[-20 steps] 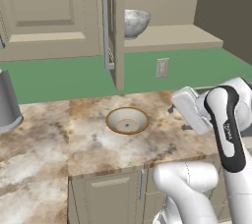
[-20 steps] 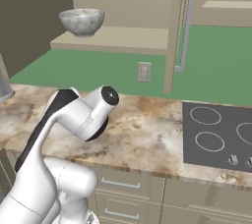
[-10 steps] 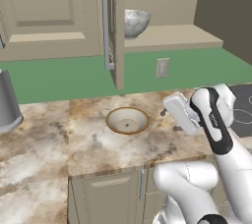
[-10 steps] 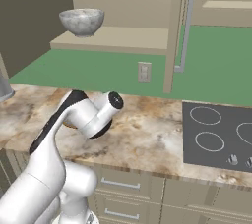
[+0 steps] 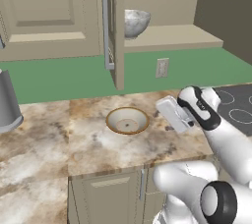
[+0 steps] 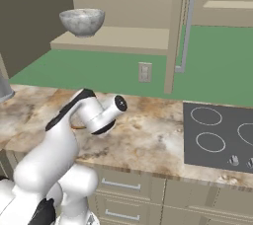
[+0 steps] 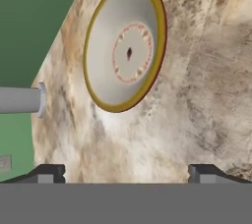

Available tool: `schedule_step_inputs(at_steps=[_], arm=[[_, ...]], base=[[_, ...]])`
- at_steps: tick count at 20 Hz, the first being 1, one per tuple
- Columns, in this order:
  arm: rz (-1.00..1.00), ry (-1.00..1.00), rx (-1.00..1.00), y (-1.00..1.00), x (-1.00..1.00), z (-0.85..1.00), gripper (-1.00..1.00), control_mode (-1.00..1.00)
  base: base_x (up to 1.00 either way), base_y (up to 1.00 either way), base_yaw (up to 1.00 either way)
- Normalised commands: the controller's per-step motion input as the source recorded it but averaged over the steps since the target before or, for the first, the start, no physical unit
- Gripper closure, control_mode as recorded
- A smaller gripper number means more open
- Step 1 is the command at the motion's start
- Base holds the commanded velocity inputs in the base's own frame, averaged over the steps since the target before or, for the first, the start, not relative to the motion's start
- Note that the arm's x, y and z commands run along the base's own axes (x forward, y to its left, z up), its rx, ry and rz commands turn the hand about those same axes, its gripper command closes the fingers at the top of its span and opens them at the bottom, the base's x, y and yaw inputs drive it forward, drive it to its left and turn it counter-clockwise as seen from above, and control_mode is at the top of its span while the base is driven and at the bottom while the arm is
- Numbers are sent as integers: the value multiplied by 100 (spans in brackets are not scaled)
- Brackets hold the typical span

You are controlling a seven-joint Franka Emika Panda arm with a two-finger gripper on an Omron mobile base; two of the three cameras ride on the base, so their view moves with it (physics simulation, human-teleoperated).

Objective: Open the cabinet. Pick the bowls from the counter and place them in the cabinet. Then close the cabinet.

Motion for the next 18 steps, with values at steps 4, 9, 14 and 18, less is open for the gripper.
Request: schedule_step_inputs(at_steps=[4, 9, 14, 18], arm=[[6, 0, 0, 0, 52, -21, -100, -100], [4, 0, 0, 0, 47, -19, -100, -100], [3, 0, 0, 0, 40, -17, -100, -100], [3, 0, 0, 0, 34, -16, -100, -100]], base=[[0, 0, 0], [0, 0, 0], [0, 0, 0], [0, 0, 0]])
